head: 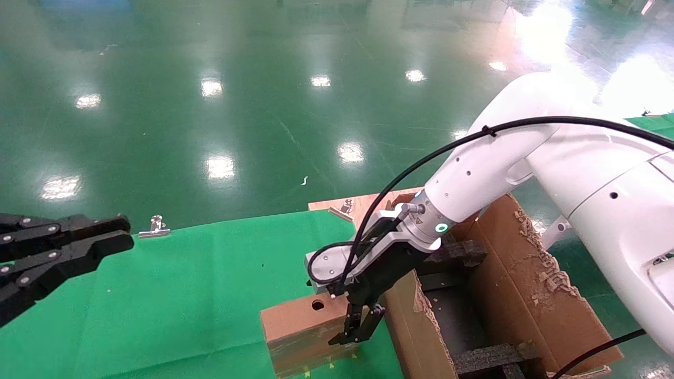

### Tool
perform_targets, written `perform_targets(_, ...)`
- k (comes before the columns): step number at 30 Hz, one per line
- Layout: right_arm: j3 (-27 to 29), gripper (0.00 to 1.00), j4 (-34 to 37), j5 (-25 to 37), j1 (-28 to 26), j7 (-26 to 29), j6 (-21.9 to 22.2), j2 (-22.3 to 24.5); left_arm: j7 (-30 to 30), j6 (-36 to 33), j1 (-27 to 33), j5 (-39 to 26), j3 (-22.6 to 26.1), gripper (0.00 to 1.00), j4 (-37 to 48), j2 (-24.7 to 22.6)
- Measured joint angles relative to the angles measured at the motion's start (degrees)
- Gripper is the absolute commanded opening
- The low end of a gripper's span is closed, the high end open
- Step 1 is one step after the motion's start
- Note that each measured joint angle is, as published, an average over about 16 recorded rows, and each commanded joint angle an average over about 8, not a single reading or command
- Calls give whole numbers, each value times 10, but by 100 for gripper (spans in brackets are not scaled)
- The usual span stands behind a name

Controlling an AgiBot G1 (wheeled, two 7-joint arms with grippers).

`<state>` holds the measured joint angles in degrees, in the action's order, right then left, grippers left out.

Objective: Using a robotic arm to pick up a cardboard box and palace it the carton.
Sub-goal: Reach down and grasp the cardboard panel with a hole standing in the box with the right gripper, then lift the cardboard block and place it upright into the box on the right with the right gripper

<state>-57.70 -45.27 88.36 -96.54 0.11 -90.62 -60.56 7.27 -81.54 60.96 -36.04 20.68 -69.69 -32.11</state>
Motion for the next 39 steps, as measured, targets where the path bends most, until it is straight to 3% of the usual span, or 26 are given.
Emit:
perform_targets(31,9,0,-4,-3,5,2,1,5,0,0,0,0,0,100,0,0)
perform_targets(39,14,0,3,-23,-20,9,3,15,0,0,0,0,0,100,0,0)
